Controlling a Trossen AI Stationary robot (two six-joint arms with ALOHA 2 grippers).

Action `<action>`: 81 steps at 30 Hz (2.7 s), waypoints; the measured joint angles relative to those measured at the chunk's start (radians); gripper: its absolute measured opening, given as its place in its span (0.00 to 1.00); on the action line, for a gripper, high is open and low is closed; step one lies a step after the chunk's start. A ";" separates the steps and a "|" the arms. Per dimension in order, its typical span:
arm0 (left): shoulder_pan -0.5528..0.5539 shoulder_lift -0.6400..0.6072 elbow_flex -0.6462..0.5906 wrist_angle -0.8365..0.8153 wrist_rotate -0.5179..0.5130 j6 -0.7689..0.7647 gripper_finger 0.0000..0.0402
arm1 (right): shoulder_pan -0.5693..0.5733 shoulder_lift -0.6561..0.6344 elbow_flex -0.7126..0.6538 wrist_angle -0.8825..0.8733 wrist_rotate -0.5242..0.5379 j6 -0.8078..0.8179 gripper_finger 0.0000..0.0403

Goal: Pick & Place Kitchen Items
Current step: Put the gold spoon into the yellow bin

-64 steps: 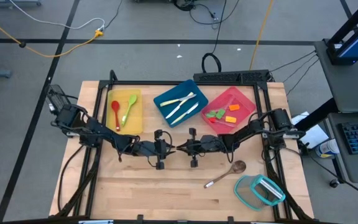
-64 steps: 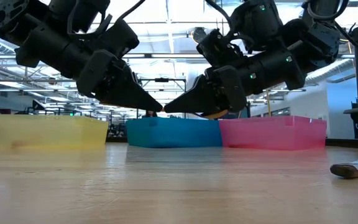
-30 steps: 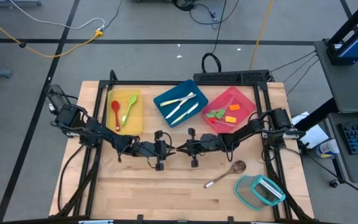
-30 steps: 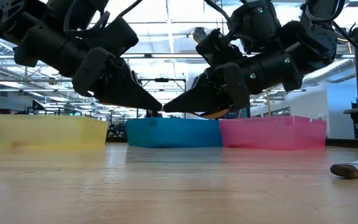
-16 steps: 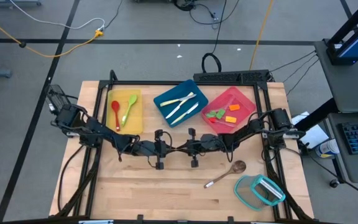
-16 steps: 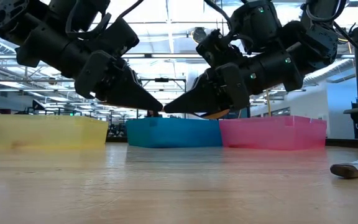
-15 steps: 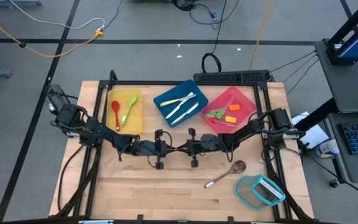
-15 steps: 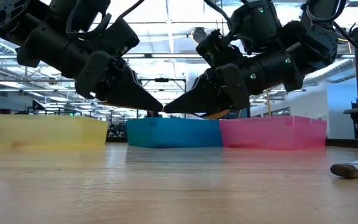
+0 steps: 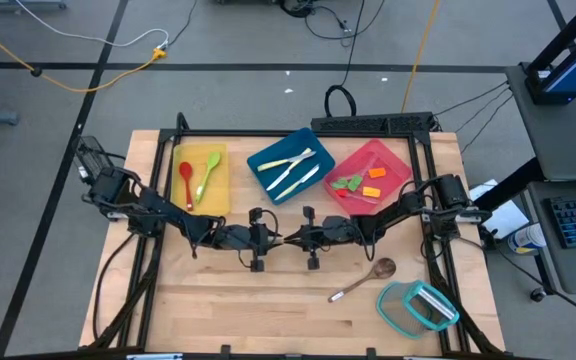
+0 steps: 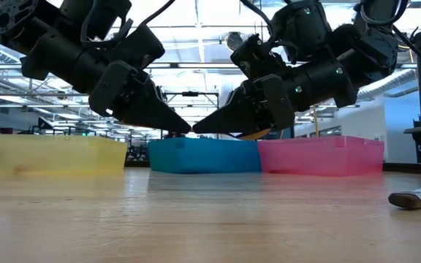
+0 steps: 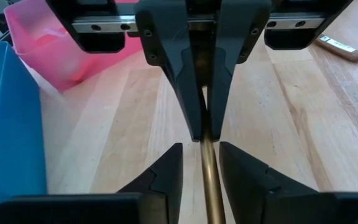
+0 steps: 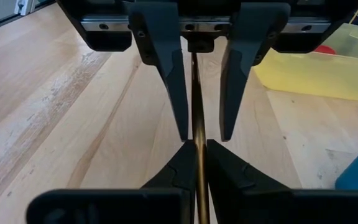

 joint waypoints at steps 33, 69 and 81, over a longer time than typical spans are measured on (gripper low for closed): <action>0.001 0.000 0.000 0.010 0.013 -0.004 0.28 | -0.004 -0.004 0.005 0.013 0.004 -0.031 0.04; -0.033 -0.133 -0.002 -0.266 -0.051 -0.203 0.28 | -0.009 -0.008 0.007 0.057 0.026 -0.030 0.04; -0.030 -0.134 -0.002 -0.162 -0.050 -0.139 0.28 | -0.009 -0.008 0.006 0.043 0.025 -0.030 0.04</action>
